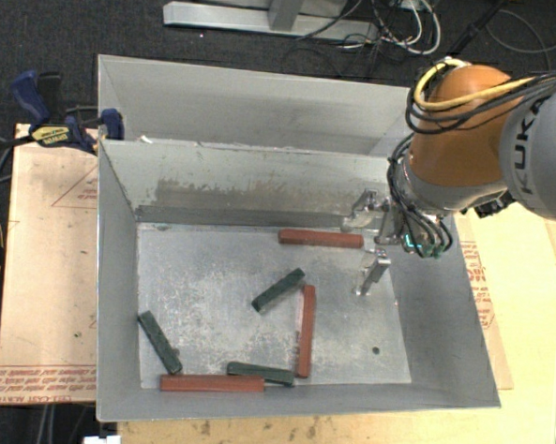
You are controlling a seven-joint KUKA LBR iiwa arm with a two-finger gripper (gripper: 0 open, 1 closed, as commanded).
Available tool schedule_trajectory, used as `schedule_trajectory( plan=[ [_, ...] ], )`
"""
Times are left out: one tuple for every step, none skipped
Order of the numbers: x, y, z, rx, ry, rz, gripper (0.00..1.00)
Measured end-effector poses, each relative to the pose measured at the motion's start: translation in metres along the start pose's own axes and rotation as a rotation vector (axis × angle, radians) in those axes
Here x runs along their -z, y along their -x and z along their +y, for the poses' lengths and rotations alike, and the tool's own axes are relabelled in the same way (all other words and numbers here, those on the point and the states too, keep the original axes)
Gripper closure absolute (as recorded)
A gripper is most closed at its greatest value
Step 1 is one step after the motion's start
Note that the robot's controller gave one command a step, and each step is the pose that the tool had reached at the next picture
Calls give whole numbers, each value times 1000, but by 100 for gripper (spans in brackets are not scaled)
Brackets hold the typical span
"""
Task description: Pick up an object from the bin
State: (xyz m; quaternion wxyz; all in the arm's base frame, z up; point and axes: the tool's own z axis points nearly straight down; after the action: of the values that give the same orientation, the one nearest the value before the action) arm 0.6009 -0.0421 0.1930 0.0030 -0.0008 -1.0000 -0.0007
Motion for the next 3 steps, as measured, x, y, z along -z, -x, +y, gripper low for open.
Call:
schedule_trajectory(
  plan=[
    [5,2,0,1,-1,-8,0],
    [-31,5,18,148,-3,-16,0],
    [-59,19,65,242,-1,-7,0]
  ],
)
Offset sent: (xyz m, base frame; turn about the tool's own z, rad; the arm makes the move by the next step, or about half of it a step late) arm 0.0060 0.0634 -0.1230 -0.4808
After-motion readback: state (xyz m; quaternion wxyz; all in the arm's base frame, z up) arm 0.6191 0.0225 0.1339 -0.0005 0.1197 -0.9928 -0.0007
